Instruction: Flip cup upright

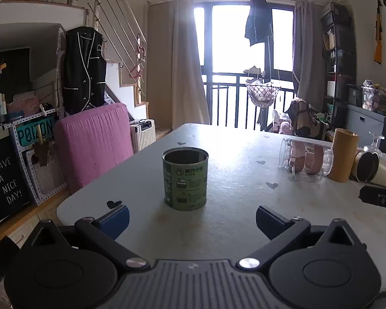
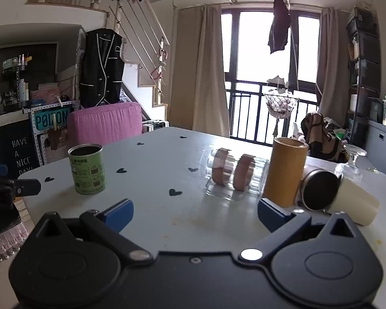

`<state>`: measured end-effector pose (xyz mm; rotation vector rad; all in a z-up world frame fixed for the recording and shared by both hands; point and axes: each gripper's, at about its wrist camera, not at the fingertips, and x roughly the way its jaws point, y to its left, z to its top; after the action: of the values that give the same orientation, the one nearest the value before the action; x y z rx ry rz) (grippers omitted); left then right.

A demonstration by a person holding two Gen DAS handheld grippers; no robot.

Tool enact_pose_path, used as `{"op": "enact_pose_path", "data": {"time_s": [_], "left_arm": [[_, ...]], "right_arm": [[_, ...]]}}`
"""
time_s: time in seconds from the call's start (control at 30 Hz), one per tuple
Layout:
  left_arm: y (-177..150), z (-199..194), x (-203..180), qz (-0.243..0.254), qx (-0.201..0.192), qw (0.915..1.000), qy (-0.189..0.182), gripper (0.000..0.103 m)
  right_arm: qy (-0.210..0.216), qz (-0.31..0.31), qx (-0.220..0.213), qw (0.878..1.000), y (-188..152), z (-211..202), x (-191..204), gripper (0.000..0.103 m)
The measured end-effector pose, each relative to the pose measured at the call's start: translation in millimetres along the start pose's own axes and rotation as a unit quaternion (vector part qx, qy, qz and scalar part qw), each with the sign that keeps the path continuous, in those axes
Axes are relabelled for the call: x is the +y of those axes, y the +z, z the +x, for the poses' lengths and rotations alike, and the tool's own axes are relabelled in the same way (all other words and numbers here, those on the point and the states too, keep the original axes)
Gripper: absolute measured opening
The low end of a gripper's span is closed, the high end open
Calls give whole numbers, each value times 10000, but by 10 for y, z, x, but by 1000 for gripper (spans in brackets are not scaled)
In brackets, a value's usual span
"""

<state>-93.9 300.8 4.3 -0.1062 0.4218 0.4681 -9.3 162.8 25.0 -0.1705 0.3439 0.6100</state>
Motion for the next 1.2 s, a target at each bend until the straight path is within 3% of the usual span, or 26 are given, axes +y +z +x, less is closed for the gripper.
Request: {"op": "enact_pose_path", "data": {"time_s": [1.2], "left_arm": [[-19, 16, -29, 32, 63, 10000, 11, 103]], "right_arm": [[-172, -91, 84, 9998, -67, -15, 4, 103]]}}
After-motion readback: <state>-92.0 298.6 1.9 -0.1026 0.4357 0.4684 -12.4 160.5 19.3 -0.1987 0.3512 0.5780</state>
